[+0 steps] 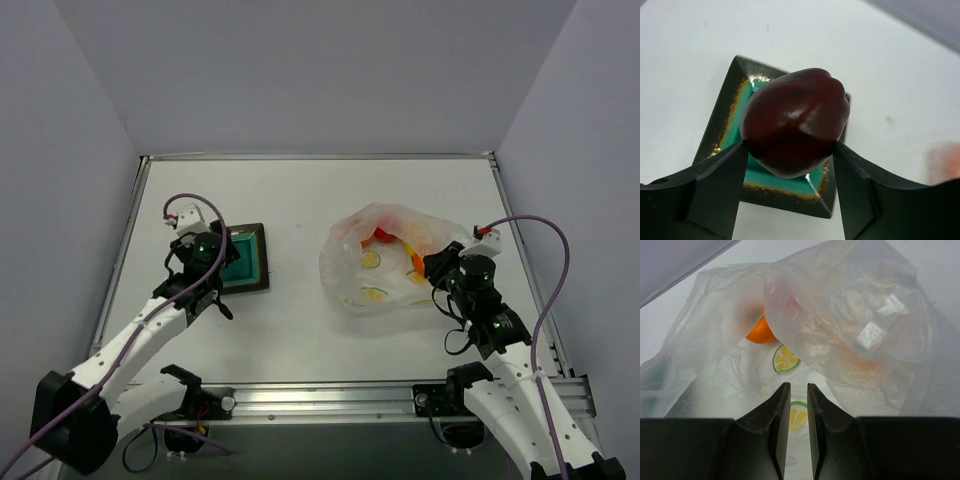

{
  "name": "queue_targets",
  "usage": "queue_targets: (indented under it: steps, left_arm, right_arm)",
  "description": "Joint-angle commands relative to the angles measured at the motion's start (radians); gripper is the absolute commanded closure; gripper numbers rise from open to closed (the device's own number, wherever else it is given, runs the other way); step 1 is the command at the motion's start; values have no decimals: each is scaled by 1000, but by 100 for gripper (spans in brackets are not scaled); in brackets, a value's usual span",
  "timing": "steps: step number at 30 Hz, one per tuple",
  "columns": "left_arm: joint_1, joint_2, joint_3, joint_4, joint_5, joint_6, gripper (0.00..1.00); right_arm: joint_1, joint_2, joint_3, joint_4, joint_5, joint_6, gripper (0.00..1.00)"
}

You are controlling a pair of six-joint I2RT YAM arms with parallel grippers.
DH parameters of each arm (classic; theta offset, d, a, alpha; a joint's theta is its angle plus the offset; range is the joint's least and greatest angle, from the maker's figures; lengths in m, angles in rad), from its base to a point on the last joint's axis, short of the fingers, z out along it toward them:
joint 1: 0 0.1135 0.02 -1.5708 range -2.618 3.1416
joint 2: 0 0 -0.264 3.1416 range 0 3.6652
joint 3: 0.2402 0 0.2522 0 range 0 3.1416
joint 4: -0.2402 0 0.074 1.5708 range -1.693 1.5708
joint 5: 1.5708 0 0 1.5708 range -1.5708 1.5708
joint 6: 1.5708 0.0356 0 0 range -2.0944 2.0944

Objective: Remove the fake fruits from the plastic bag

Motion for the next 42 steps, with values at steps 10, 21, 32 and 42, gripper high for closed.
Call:
queue_targets:
  steps: [10, 21, 32, 42]
  left_arm:
    - [62, 324, -3, 132, -9, -85, 29]
    - [39, 124, -59, 159, 187, -91, 4]
    - [-688, -16, 32, 282, 259, 147, 28]
    - [-783, 417, 329, 420, 340, 218, 26]
  right_arm:
    - [5, -16, 101, -56, 85, -51, 44]
    - [8, 33, 135, -89, 55, -51, 50]
    - [13, 151, 121, -69, 44, -91, 49]
    - [8, 337, 146, -17, 320, -71, 18]
